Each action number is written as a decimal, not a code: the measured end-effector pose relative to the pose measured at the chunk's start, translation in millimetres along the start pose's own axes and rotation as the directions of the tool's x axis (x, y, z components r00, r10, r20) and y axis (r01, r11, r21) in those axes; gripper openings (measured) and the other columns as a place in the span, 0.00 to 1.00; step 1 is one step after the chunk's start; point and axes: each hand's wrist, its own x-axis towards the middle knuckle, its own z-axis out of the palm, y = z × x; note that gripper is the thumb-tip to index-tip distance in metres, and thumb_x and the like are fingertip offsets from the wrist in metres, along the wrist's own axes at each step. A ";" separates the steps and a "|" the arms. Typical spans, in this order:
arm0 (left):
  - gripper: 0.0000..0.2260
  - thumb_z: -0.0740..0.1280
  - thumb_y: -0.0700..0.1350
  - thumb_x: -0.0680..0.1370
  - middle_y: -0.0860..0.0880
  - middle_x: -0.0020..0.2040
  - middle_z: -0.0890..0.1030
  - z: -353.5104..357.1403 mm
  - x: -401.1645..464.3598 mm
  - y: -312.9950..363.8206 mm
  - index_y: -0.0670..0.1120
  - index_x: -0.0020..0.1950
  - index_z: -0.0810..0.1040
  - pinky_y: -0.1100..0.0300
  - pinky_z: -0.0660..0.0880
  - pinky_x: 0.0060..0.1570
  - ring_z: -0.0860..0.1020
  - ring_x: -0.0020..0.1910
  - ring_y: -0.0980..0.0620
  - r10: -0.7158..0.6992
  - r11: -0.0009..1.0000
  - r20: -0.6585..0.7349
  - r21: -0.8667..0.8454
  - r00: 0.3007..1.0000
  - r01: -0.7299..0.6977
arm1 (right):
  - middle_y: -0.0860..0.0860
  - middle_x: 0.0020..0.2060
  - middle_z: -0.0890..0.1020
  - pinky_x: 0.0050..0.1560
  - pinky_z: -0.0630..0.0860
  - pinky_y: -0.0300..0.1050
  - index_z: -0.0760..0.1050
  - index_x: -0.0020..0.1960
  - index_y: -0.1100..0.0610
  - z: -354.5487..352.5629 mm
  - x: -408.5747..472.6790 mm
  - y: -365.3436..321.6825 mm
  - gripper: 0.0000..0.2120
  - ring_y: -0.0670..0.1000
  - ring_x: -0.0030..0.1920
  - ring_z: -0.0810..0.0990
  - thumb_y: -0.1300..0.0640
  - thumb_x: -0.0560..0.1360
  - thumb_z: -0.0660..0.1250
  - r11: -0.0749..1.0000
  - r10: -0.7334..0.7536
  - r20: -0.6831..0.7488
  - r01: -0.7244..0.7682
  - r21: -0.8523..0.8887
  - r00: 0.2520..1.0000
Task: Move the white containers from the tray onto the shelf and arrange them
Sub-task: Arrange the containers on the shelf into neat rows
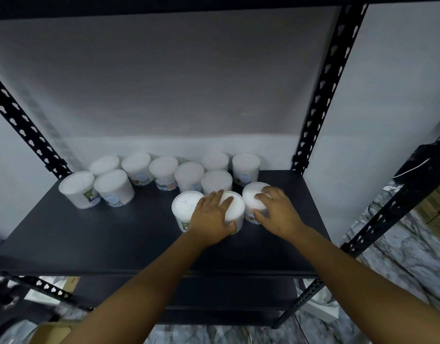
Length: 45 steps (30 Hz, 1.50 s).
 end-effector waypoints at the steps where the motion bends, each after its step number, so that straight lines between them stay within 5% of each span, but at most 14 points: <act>1: 0.34 0.64 0.59 0.73 0.44 0.78 0.53 -0.7 -0.6 0.9 0.52 0.77 0.57 0.49 0.50 0.73 0.55 0.75 0.44 -0.028 1.000 0.013 0.005 1.000 0.028 | 0.59 0.66 0.70 0.67 0.64 0.52 0.75 0.62 0.59 0.4 0.2 -0.4 0.23 0.60 0.67 0.66 0.48 0.71 0.71 1.000 0.002 0.001 -0.002 -0.005 1.000; 5: 0.33 0.63 0.63 0.72 0.40 0.76 0.56 -6.0 2.9 6.4 0.54 0.74 0.60 0.47 0.56 0.70 0.64 0.69 0.40 -0.102 0.995 0.020 0.006 0.995 0.102 | 0.59 0.74 0.57 0.71 0.60 0.56 0.63 0.71 0.55 1.6 11.0 -4.4 0.39 0.60 0.73 0.56 0.39 0.67 0.72 0.987 0.146 0.097 -0.151 0.046 0.985; 7: 0.32 0.64 0.62 0.72 0.40 0.74 0.60 -7.3 4.0 10.1 0.53 0.73 0.63 0.48 0.60 0.67 0.67 0.66 0.40 -0.110 0.994 -0.005 -0.003 0.994 0.110 | 0.60 0.72 0.61 0.69 0.63 0.55 0.60 0.73 0.54 1.1 17.9 -4.9 0.42 0.60 0.71 0.61 0.40 0.65 0.73 0.974 0.197 0.143 -0.210 0.081 0.970; 11: 0.31 0.67 0.60 0.71 0.41 0.73 0.62 -8.6 3.7 7.8 0.51 0.72 0.66 0.49 0.63 0.66 0.69 0.64 0.40 -0.080 0.994 -0.009 -0.074 0.997 0.079 | 0.57 0.64 0.70 0.64 0.68 0.51 0.66 0.69 0.56 -3.3 20.0 2.2 0.38 0.58 0.63 0.69 0.43 0.65 0.74 0.981 0.154 0.156 -0.169 0.090 0.976; 19: 0.31 0.64 0.61 0.75 0.43 0.76 0.57 -12.0 2.4 -3.9 0.55 0.75 0.61 0.47 0.54 0.72 0.58 0.73 0.41 -0.007 1.000 0.064 0.009 0.998 0.006 | 0.56 0.75 0.57 0.72 0.56 0.52 0.58 0.74 0.55 -4.2 9.9 10.1 0.41 0.58 0.74 0.55 0.44 0.68 0.73 0.987 0.107 0.225 -0.130 0.090 0.969; 22: 0.29 0.64 0.61 0.75 0.43 0.74 0.61 -9.7 -4.4 3.3 0.54 0.74 0.64 0.47 0.55 0.71 0.59 0.72 0.41 -0.010 0.998 -0.032 0.060 0.999 0.011 | 0.54 0.76 0.55 0.72 0.52 0.54 0.59 0.74 0.51 -3.2 6.4 8.9 0.39 0.56 0.75 0.52 0.39 0.69 0.69 0.995 0.087 0.183 -0.076 -0.065 0.979; 26: 0.29 0.63 0.63 0.74 0.44 0.70 0.67 -4.8 -10.6 14.4 0.51 0.71 0.68 0.50 0.58 0.68 0.65 0.68 0.44 -0.107 0.992 -0.120 0.053 0.987 0.114 | 0.52 0.72 0.64 0.69 0.56 0.50 0.65 0.71 0.50 0.1 1.1 3.1 0.31 0.54 0.70 0.61 0.39 0.73 0.64 0.990 0.066 0.100 -0.053 -0.130 0.993; 34: 0.25 0.59 0.55 0.80 0.45 0.77 0.60 -2.9 -8.8 7.3 0.50 0.76 0.62 0.51 0.51 0.73 0.56 0.76 0.45 0.036 0.997 -0.024 -0.062 0.999 -0.037 | 0.53 0.72 0.65 0.71 0.55 0.49 0.66 0.71 0.53 -6.7 -9.0 12.3 0.29 0.55 0.72 0.61 0.47 0.73 0.67 0.997 0.048 0.129 -0.039 -0.073 0.991; 45: 0.24 0.57 0.54 0.81 0.47 0.78 0.57 -10.3 -15.4 -1.1 0.52 0.76 0.59 0.48 0.52 0.74 0.54 0.77 0.46 -0.016 1.000 0.026 0.011 1.000 0.015 | 0.54 0.72 0.66 0.74 0.54 0.51 0.68 0.70 0.56 -1.8 -3.5 2.8 0.28 0.55 0.72 0.62 0.53 0.71 0.68 0.996 -0.022 0.169 0.006 0.093 0.985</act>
